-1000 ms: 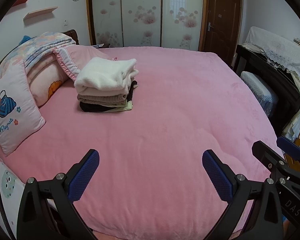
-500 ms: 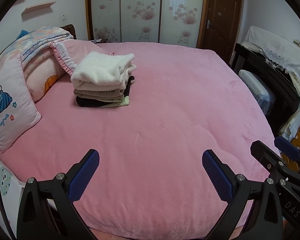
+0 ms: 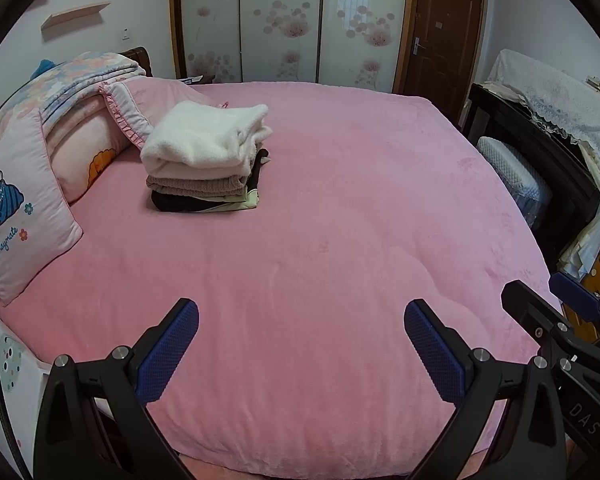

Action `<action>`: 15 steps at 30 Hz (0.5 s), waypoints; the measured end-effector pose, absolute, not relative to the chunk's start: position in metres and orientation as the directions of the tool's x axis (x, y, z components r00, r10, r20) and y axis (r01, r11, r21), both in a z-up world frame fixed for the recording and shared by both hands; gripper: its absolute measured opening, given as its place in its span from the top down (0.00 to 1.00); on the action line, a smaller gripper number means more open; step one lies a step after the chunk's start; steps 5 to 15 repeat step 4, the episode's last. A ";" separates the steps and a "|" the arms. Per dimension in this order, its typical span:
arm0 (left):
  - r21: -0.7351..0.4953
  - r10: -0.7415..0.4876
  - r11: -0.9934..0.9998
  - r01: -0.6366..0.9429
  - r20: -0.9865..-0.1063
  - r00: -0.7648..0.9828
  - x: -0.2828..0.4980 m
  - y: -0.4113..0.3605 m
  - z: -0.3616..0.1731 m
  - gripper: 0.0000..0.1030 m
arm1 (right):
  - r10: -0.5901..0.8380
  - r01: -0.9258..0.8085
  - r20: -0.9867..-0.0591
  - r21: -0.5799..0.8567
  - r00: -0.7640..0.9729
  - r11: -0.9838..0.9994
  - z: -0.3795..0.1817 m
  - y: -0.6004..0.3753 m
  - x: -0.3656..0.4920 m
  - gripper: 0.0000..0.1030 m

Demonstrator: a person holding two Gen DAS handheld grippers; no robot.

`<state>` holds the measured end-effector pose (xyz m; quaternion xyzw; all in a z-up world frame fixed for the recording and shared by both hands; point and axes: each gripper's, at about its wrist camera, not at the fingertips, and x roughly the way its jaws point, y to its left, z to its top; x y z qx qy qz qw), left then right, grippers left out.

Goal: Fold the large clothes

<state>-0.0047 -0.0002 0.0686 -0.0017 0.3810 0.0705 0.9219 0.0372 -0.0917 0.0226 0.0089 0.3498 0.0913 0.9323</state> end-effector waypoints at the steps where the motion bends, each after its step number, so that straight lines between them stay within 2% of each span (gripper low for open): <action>1: 0.050 0.128 0.990 -0.132 -0.704 0.699 -0.005 0.000 0.068 0.01 | 0.177 -0.164 -0.652 0.081 0.738 0.983 0.021 -0.091 0.036 0.30; 15: 0.049 0.128 0.990 -0.132 -0.705 0.697 -0.005 0.000 0.068 0.01 | 0.176 -0.164 -0.651 0.080 0.739 0.983 0.023 -0.092 0.037 0.30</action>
